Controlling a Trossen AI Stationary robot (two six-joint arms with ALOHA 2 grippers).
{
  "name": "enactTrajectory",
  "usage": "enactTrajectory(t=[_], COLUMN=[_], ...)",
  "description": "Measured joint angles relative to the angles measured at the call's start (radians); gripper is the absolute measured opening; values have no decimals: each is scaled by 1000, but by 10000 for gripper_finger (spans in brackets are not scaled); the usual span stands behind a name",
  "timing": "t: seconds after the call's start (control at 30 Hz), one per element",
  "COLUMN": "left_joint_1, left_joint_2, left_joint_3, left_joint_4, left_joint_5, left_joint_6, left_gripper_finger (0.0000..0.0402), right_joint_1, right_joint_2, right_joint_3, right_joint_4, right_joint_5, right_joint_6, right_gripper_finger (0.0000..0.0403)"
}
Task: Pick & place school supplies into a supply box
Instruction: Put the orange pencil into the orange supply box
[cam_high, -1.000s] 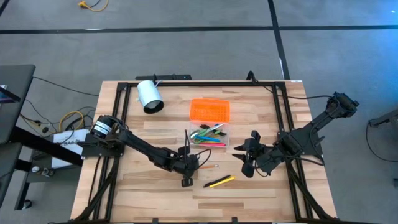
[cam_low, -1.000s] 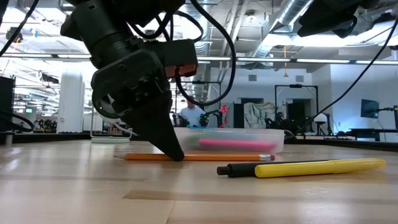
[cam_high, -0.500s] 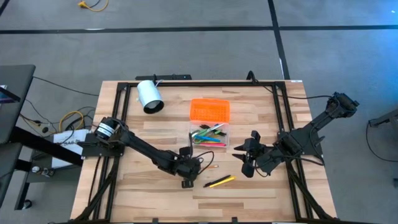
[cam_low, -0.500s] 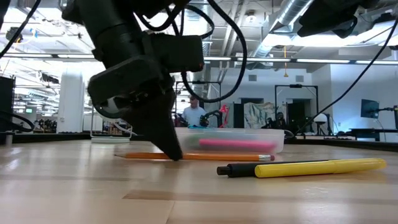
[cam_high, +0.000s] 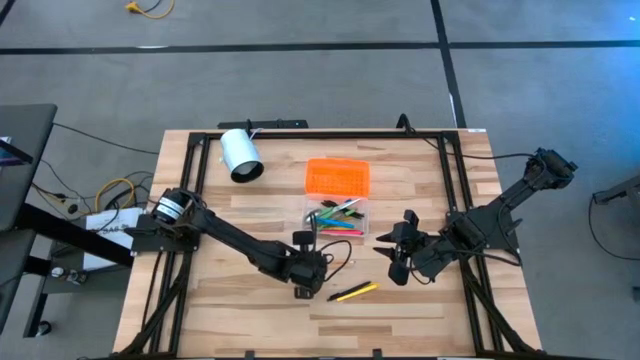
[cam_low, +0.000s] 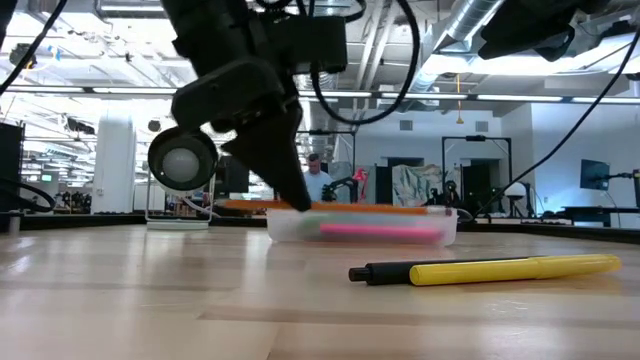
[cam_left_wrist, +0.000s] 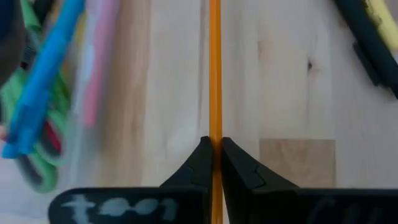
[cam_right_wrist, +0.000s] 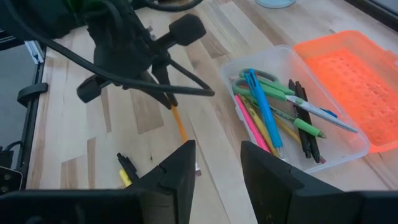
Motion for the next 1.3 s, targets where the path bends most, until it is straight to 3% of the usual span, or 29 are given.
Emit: enactTrajectory(t=[0.27,0.53,0.9,1.3], left_joint_1=[32,135,300,330], left_joint_2=[-2,-4,-4,-4], left_joint_3=[63,97,97,97], left_joint_4=[-69,-77,-84,-49], left_joint_5=[-79,-118,-68,-30], left_joint_6=[44,96,150,182], left_gripper_finger=[0,0,0,0], right_joint_1=[0,0,0,0], right_joint_2=[0,0,0,0], right_joint_3=[0,0,0,0], right_joint_4=[0,0,0,1], right_joint_5=[0,0,1,3], right_joint_6=[-4,-6,-1,0], right_gripper_finger=[120,120,120,120])
